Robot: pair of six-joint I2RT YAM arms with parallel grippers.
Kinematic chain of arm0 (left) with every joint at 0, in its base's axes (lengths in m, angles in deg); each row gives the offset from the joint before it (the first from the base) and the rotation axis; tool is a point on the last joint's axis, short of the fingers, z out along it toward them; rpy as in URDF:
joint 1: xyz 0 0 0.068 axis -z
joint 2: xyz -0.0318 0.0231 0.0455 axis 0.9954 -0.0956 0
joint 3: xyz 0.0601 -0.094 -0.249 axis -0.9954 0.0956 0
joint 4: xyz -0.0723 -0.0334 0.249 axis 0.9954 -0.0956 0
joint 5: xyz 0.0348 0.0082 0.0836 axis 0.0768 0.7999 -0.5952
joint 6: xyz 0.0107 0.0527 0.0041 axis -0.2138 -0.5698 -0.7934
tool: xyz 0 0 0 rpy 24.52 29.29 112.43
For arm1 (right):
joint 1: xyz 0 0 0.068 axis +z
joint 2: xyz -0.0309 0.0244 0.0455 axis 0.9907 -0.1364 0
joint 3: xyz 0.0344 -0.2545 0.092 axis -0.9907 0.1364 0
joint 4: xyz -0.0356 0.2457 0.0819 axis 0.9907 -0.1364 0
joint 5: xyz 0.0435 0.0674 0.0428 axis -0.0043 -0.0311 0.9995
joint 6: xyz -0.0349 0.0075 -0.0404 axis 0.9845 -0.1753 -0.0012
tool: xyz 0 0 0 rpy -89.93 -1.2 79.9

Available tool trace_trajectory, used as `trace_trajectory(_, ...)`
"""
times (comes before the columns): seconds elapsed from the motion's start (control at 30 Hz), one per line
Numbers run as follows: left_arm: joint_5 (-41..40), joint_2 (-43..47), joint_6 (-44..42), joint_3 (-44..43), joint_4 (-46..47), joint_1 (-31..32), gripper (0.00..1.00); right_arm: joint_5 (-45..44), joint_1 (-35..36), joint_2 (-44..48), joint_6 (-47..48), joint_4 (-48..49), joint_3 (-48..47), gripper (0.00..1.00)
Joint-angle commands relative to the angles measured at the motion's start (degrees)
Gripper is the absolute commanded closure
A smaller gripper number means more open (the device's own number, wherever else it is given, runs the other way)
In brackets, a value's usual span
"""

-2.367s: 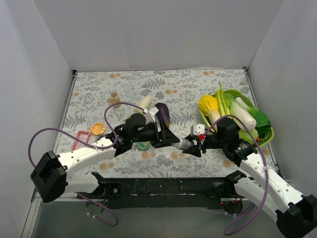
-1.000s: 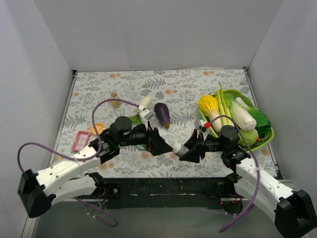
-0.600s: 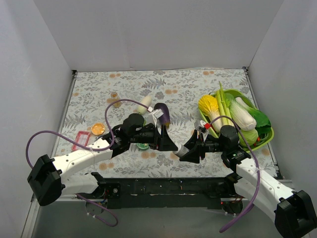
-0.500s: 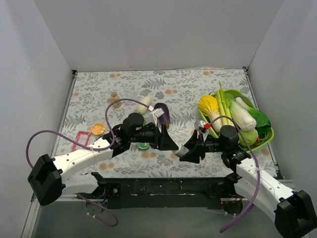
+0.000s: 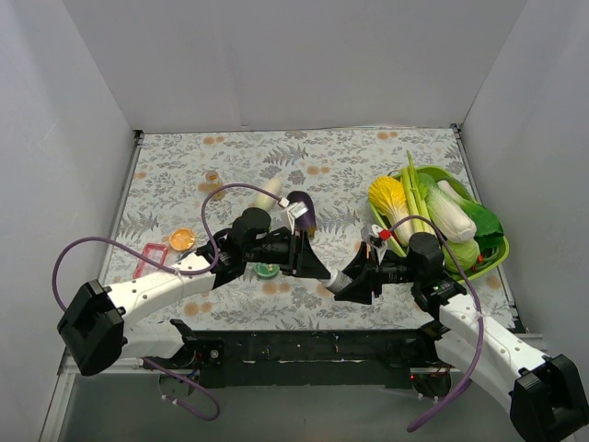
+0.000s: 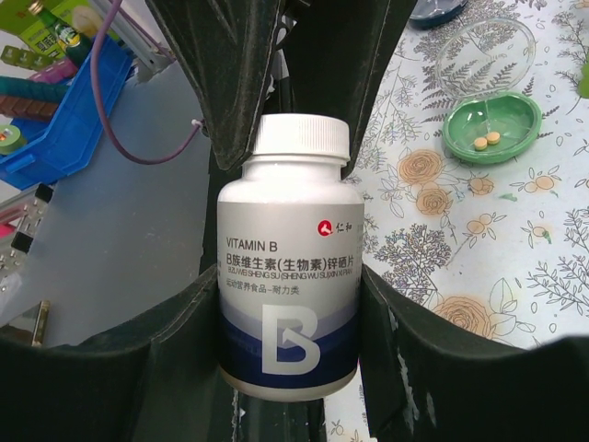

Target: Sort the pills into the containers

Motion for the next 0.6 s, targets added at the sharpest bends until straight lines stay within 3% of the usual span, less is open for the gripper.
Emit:
trace_trajectory(0.0,1.33,1.79,0.12,-1.6,-0.09,0.47,1.0,-0.26,0.07,1.03,1.09,2.05,-1.92,0.79)
trace_trajectory(0.03,-0.68,2.93,-0.06,-1.51,-0.97,0.56,1.0,-0.17,0.07,1.12,1.44,2.05,-1.83,0.7)
trace_trajectory(0.07,-1.48,3.46,-0.32,-1.51,-2.98,0.21,1.0,0.0,0.07,1.55,2.22,1.97,-1.83,0.5)
trace_trajectory(0.13,-3.5,4.86,-0.68,-1.34,-5.36,-0.32,1.0,-0.26,-0.01,1.73,3.63,0.83,-2.18,0.31)
trace_trajectory(0.17,-4.29,6.44,-0.76,-1.25,-7.63,-1.1,1.0,-0.35,0.07,1.73,5.99,-0.05,-2.88,0.16)
trace_trajectory(0.2,-5.0,7.5,-0.94,-1.25,-8.96,-1.63,1.0,-0.52,0.07,1.91,7.14,-1.88,-3.32,0.1)
trace_trajectory(0.43,-12.64,15.41,-5.15,-3.44,-22.67,-8.49,1.0,-3.16,-0.01,2.26,19.45,-12.16,-6.93,0.06)
trace_trajectory(0.57,-23.17,15.86,-11.12,-9.93,-37.23,-12.7,1.0,-4.21,-0.02,3.23,24.37,-16.56,-7.72,0.05)
